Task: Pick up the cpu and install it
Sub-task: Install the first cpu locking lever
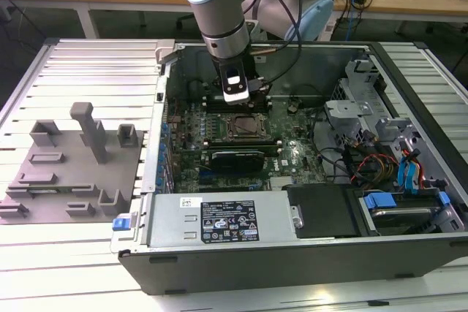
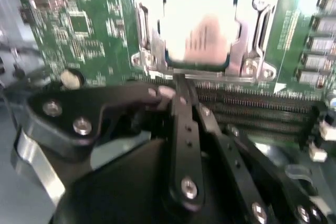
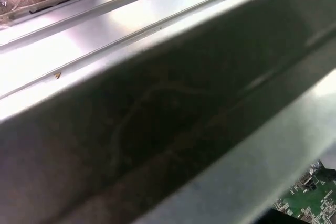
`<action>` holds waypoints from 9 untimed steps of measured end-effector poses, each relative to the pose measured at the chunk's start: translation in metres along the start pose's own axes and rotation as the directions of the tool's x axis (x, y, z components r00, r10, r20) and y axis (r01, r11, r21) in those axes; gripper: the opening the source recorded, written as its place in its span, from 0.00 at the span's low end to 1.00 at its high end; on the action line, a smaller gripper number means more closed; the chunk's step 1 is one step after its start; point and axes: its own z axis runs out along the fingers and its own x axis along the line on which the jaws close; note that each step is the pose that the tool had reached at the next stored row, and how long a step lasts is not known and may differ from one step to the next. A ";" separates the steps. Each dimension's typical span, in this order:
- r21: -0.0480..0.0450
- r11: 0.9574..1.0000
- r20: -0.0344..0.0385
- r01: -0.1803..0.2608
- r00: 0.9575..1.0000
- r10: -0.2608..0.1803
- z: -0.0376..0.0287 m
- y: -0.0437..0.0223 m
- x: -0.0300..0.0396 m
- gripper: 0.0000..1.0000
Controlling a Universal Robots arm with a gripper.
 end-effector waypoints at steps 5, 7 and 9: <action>0.000 1.000 0.000 0.000 1.000 0.000 0.0004 -0.0001 0.0001 0.11; 0.000 1.000 0.000 0.000 1.000 0.000 0.0004 -0.0001 0.0001 0.11; 0.001 1.000 0.000 0.000 1.000 0.000 0.0006 0.0003 -0.0005 0.11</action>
